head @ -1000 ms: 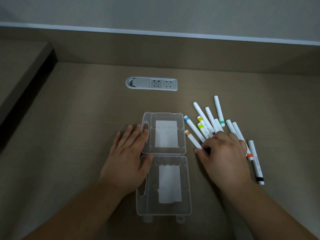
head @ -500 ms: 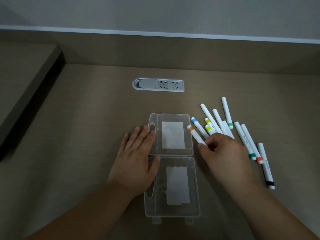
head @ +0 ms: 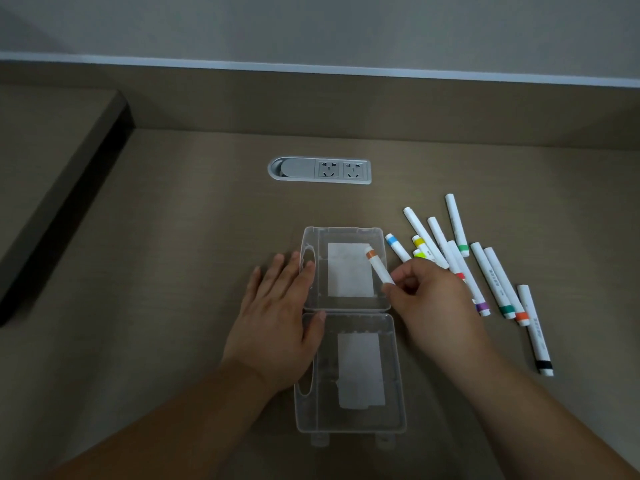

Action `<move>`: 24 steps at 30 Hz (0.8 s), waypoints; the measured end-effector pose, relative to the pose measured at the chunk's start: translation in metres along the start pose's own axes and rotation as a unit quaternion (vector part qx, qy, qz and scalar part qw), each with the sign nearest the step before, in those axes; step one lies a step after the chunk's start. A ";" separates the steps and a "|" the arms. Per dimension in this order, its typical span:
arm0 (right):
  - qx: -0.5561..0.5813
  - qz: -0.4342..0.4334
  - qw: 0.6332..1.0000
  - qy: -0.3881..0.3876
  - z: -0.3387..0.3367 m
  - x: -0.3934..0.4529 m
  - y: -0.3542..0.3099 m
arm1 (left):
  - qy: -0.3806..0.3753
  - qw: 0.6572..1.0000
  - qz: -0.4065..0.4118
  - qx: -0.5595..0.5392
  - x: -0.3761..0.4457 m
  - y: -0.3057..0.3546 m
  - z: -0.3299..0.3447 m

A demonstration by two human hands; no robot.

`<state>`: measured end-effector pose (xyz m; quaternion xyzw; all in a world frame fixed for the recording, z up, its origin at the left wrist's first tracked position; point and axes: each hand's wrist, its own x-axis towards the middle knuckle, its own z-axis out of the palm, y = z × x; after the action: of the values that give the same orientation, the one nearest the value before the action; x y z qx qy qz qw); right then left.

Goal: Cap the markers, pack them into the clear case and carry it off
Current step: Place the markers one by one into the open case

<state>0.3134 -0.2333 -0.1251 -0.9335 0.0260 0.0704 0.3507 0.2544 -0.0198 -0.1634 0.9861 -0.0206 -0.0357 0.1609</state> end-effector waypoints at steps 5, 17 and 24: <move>0.064 0.021 0.998 -0.019 -0.002 0.001 -0.003 | -0.002 1.000 0.003 -0.002 0.000 -0.001 0.001; 0.193 0.101 0.976 -0.016 -0.010 0.008 -0.012 | -0.007 1.000 0.009 0.001 0.001 -0.001 -0.001; 0.202 0.078 0.976 -0.009 -0.017 0.012 -0.012 | 0.004 1.000 0.003 -0.004 0.001 -0.001 0.001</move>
<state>0.3283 -0.2351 -0.1065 -0.8376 0.1097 0.0992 0.5258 0.2550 -0.0193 -0.1647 0.9854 -0.0230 -0.0312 0.1655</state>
